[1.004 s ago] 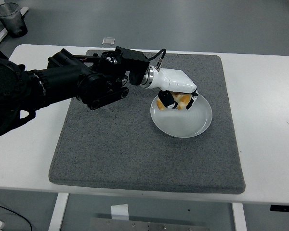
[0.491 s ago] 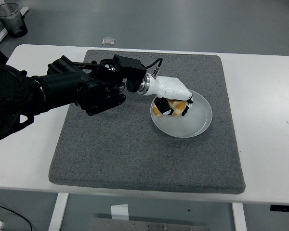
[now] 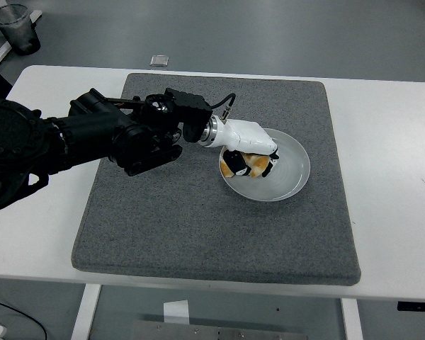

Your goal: Place the bread on the plate

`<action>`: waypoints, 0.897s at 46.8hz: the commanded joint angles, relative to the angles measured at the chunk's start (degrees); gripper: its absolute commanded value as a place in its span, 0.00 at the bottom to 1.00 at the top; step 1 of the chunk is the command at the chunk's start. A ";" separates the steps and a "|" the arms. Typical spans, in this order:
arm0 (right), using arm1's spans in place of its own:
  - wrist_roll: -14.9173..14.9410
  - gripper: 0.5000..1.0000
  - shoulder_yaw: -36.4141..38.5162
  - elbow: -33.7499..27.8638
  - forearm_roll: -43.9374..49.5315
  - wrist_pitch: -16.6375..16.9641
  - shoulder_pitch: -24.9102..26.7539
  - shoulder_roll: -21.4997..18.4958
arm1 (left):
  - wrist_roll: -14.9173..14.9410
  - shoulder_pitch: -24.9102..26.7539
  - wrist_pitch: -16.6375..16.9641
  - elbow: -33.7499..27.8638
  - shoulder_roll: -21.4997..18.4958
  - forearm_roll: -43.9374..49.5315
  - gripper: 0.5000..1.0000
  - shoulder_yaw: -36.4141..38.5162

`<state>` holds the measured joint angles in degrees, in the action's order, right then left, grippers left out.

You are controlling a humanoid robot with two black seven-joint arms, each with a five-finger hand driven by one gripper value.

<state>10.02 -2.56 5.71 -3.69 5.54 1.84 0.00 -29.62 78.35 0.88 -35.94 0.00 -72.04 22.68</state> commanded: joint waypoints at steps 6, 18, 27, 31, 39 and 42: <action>0.00 0.86 0.01 0.00 0.00 0.00 0.00 0.00 | 0.00 0.05 0.08 0.08 0.00 0.05 0.00 -0.01; 0.00 0.86 0.01 0.00 0.00 0.00 0.00 0.00 | 0.18 -0.12 4.03 0.52 0.00 0.14 0.00 -0.01; 0.00 0.86 0.01 0.00 0.00 0.00 0.00 0.00 | 0.18 -0.56 5.79 0.70 0.00 0.23 0.56 -0.01; 0.00 0.86 0.01 0.00 0.00 0.00 0.00 0.00 | 0.18 -0.74 5.79 0.70 0.00 0.32 0.72 -0.01; 0.09 0.86 0.01 0.00 0.00 0.00 0.00 0.00 | 0.18 -0.74 5.88 0.61 0.00 0.40 0.85 -0.09; 0.00 0.86 0.01 0.00 0.00 0.00 0.00 0.00 | 0.18 -0.74 5.88 0.44 0.00 0.67 0.89 -0.09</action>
<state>10.05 -2.55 5.71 -3.69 5.54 1.85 0.00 -29.44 77.61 6.73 -35.38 0.00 -71.60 22.62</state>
